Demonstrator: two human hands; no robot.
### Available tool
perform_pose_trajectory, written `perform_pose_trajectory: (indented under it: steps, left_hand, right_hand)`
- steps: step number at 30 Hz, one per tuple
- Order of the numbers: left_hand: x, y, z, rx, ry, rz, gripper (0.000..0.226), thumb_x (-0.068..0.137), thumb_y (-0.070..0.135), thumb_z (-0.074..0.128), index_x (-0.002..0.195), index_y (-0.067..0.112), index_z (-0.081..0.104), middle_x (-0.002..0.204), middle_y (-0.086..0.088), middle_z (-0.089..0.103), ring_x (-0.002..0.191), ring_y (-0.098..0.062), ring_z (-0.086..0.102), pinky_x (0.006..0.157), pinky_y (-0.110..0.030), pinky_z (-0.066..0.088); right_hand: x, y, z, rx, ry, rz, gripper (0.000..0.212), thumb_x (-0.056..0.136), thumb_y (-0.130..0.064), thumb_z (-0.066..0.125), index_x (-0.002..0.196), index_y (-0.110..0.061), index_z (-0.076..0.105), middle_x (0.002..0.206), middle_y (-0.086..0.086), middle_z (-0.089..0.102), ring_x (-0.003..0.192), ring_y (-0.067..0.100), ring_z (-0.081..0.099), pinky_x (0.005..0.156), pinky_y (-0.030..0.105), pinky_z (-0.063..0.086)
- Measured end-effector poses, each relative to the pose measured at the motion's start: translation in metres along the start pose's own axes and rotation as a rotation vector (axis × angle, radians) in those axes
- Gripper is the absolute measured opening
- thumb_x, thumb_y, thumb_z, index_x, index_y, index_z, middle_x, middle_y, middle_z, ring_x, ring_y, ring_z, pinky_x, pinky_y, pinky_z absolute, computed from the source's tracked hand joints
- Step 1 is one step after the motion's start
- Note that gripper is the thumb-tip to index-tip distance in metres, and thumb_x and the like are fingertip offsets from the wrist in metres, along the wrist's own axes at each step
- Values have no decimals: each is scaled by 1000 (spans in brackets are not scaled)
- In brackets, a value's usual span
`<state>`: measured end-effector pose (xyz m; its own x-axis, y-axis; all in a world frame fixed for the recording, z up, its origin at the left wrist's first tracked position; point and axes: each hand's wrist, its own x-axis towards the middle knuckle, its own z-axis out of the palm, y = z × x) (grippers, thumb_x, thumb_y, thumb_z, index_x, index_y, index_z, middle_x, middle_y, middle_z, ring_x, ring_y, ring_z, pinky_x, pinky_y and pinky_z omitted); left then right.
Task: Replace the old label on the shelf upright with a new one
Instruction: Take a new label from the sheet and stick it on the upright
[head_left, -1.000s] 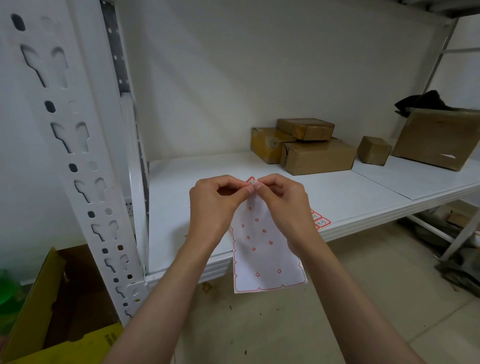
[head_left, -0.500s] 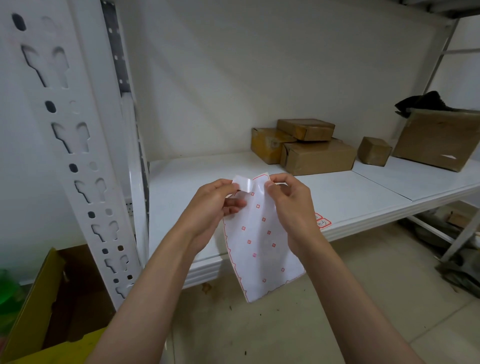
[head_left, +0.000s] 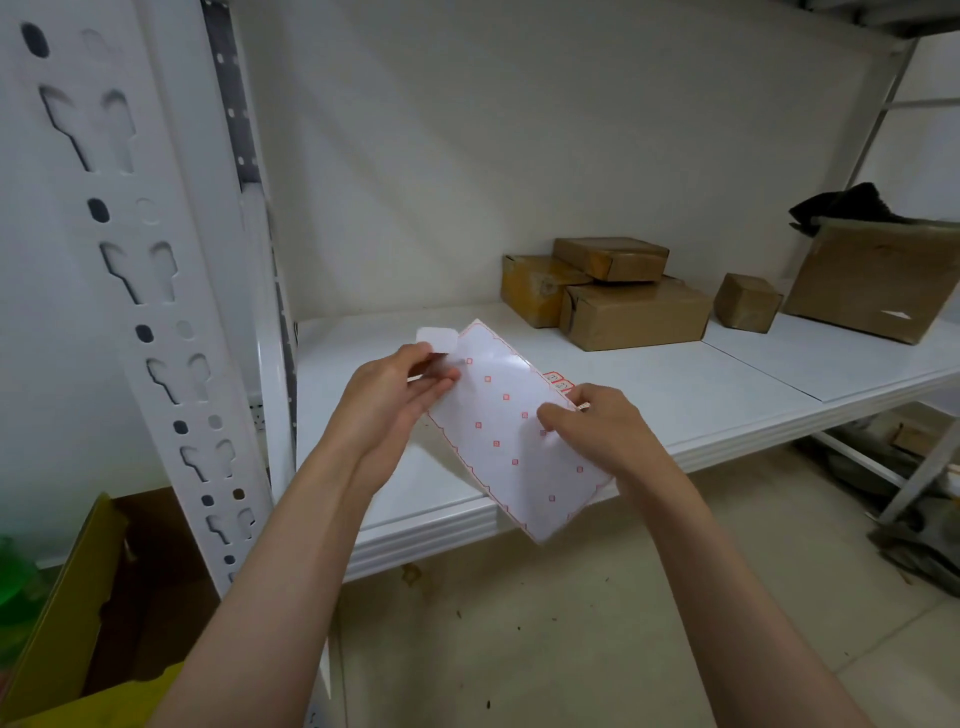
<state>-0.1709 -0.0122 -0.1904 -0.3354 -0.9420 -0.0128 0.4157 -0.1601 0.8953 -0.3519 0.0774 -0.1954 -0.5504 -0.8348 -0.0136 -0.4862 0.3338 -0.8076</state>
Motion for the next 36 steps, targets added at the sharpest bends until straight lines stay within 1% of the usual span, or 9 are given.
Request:
perform_pose_trajectory:
  steps: [6, 10, 13, 17, 21, 24, 27, 30, 36]
  left_hand:
    - [0, -4, 1, 41, -44, 13, 28, 102, 13, 57, 125, -1, 63, 118, -8, 71, 108, -22, 73, 103, -34, 53]
    - [-3, -8, 6, 108, -36, 28, 20, 100, 13, 62, 119, 9, 67, 111, -3, 76, 108, -21, 72, 101, -33, 54]
    - [-4, -10, 7, 135, -43, 30, 24, 97, 15, 66, 119, 7, 67, 118, -7, 74, 108, -20, 72, 101, -34, 54]
    - [-5, -12, 8, 149, -50, 36, 25, 95, 18, 69, 116, 5, 68, 119, -8, 73, 107, -19, 73, 97, -32, 55]
    - [-7, -10, 9, 142, -40, 54, 20, 95, 18, 69, 109, 6, 70, 105, -8, 74, 96, -18, 74, 86, -27, 59]
    - [-11, -7, 13, 144, -31, 80, 17, 96, 19, 68, 106, 6, 72, 89, -7, 74, 80, -15, 72, 78, -24, 60]
    - [-16, -3, 17, 151, 14, 157, 14, 95, 14, 70, 105, 5, 72, 85, -7, 76, 78, -16, 72, 78, -24, 60]
    - [-19, 1, 19, 136, 41, 239, 13, 92, 8, 72, 103, 4, 72, 91, -10, 78, 84, -18, 73, 79, -23, 59]
    - [-28, 11, 20, 222, 165, 469, 14, 84, 5, 80, 97, 10, 75, 91, -8, 77, 87, -16, 74, 82, -24, 59]
  right_hand:
    - [16, 14, -9, 159, 158, 55, 15, 94, -13, 53, 106, -21, 53, 113, 7, 60, 97, 24, 57, 61, 29, 43]
    - [31, 27, -14, 209, 222, 82, 24, 96, -4, 47, 108, -25, 48, 116, 8, 59, 91, 21, 55, 59, 27, 45]
    - [40, 37, -17, 192, 267, 123, 25, 96, -3, 47, 111, -23, 48, 117, 10, 57, 101, 28, 57, 58, 28, 45]
    - [47, 46, -17, 91, 308, 154, 25, 95, -3, 46, 115, -17, 47, 117, 12, 56, 102, 32, 58, 81, 42, 54]
    - [48, 47, -16, -69, 316, 145, 33, 96, -10, 50, 128, -12, 44, 123, 12, 56, 111, 33, 53, 101, 45, 41]
    - [43, 33, -17, -210, 333, 84, 36, 96, -24, 58, 129, -15, 48, 131, 10, 53, 125, 33, 47, 104, 44, 32]
    - [28, 1, -14, 38, 304, -121, 21, 93, -20, 62, 114, -15, 63, 114, 5, 65, 105, 23, 61, 88, 36, 46]
    - [0, -39, -2, 438, 62, -295, 14, 96, -14, 62, 103, -4, 68, 78, 4, 70, 68, 14, 62, 65, 26, 49]
    - [-23, -77, 23, 855, -115, -306, 24, 95, -17, 66, 107, 4, 65, 75, 9, 67, 67, 20, 61, 68, 27, 54]
